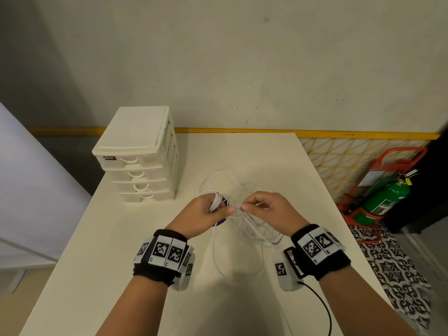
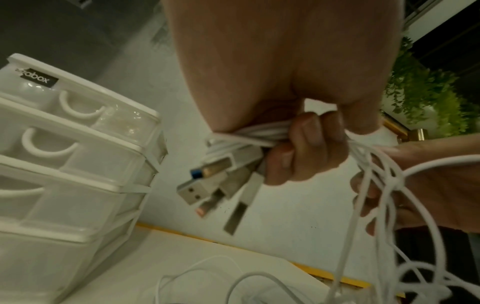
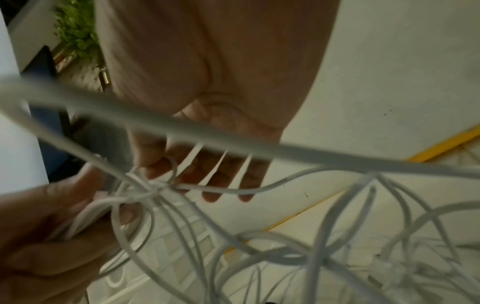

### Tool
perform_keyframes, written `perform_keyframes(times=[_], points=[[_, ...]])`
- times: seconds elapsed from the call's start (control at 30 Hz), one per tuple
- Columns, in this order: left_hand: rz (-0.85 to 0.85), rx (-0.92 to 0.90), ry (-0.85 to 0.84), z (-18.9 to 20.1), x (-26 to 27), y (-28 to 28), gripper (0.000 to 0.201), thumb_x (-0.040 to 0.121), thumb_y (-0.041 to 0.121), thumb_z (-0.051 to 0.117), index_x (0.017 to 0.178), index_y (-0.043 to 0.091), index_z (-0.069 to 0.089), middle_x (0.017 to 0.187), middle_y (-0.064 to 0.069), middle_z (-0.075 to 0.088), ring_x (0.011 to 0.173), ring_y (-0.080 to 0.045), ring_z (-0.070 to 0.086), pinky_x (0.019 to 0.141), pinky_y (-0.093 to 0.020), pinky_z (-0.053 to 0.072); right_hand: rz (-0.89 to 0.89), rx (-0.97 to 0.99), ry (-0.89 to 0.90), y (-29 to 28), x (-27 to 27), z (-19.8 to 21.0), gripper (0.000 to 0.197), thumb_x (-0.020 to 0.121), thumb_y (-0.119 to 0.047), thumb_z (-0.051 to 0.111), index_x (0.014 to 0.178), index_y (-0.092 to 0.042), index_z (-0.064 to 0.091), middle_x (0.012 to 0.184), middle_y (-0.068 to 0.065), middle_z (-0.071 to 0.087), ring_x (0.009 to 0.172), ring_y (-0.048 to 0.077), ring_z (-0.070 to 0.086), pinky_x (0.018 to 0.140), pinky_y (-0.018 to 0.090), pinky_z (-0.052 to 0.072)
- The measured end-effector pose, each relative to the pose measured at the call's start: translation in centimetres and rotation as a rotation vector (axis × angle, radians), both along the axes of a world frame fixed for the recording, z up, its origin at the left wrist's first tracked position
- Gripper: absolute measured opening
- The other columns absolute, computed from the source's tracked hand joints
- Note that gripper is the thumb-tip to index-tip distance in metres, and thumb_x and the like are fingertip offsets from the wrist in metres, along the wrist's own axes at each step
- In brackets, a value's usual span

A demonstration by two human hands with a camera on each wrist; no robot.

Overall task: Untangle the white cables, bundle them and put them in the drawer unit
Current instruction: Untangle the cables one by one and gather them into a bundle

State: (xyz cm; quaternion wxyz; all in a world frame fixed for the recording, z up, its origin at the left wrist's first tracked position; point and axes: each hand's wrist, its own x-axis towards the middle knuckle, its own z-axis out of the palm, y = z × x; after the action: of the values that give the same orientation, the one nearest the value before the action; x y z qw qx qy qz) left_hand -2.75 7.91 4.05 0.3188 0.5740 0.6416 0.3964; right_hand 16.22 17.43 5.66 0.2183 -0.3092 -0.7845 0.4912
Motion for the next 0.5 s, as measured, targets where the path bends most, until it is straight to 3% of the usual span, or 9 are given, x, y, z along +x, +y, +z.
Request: perform_keyframes(times=[0.1, 0.17, 0.27, 0.33, 0.43, 0.5], points=[[0.075, 0.051, 0.041, -0.2, 0.5, -0.3, 0.042, 0.084, 0.048, 0.06, 0.064, 0.012, 0.05, 0.059, 0.008, 0.044, 0.055, -0.005, 0.042, 0.054, -0.018, 0.032, -0.182, 0.063, 0.076, 0.4, -0.4, -0.1, 0.008, 0.088, -0.015, 0.062, 0.082, -0.015, 0.067, 0.08, -0.005, 0.067, 0.075, 0.005, 0.06, 0.075, 0.013, 0.046], [0.11, 0.087, 0.072, -0.6, 0.5, -0.3, 0.05, 0.084, 0.051, 0.06, 0.062, 0.008, 0.046, 0.057, 0.006, 0.041, 0.054, -0.007, 0.038, 0.053, -0.02, 0.03, -0.307, 0.084, 0.113, 0.7, -0.5, -0.3, 0.01, 0.09, -0.01, 0.057, 0.084, -0.009, 0.064, 0.079, -0.006, 0.063, 0.076, 0.004, 0.057, 0.071, 0.007, 0.042], [0.128, 0.123, 0.154, -0.8, 0.3, -0.4, 0.055, 0.079, 0.062, 0.054, 0.061, 0.011, 0.043, 0.056, 0.005, 0.039, 0.055, -0.011, 0.038, 0.055, -0.029, 0.031, -0.351, 0.08, 0.022, 0.6, -0.8, -1.2, 0.015, 0.094, -0.01, 0.05, 0.089, -0.002, 0.061, 0.081, 0.003, 0.06, 0.081, 0.017, 0.056, 0.073, 0.015, 0.041], [0.13, 0.137, 0.186, -0.7, 0.5, -0.4, 0.053, 0.076, 0.065, 0.049, 0.06, 0.016, 0.038, 0.055, 0.005, 0.036, 0.054, -0.01, 0.036, 0.053, -0.027, 0.03, -0.31, 0.167, -0.057, 0.3, -0.8, -1.5, 0.013, 0.093, -0.009, 0.05, 0.101, -0.008, 0.06, 0.098, 0.004, 0.06, 0.093, 0.016, 0.055, 0.084, 0.024, 0.042], [0.123, 0.156, 0.225, -0.5, 1.0, -0.3, 0.045, 0.08, 0.053, 0.058, 0.059, 0.017, 0.039, 0.055, 0.006, 0.038, 0.056, -0.005, 0.042, 0.052, -0.018, 0.026, -0.078, 0.496, -0.054, 0.0, -0.9, -0.4, 0.05, 0.087, 0.0, 0.05, 0.133, -0.019, 0.048, 0.128, -0.005, 0.051, 0.116, 0.007, 0.045, 0.103, 0.019, 0.034], [0.144, 0.18, 0.255, -0.3, 1.3, -0.3, 0.043, 0.084, 0.039, 0.066, 0.058, 0.021, 0.037, 0.055, 0.007, 0.038, 0.056, -0.002, 0.044, 0.051, -0.017, 0.027, 0.078, 0.659, -0.09, -0.1, -1.4, 0.2, 0.048, 0.084, -0.001, 0.053, 0.127, -0.023, 0.057, 0.117, -0.003, 0.064, 0.108, 0.015, 0.054, 0.097, 0.029, 0.042]])
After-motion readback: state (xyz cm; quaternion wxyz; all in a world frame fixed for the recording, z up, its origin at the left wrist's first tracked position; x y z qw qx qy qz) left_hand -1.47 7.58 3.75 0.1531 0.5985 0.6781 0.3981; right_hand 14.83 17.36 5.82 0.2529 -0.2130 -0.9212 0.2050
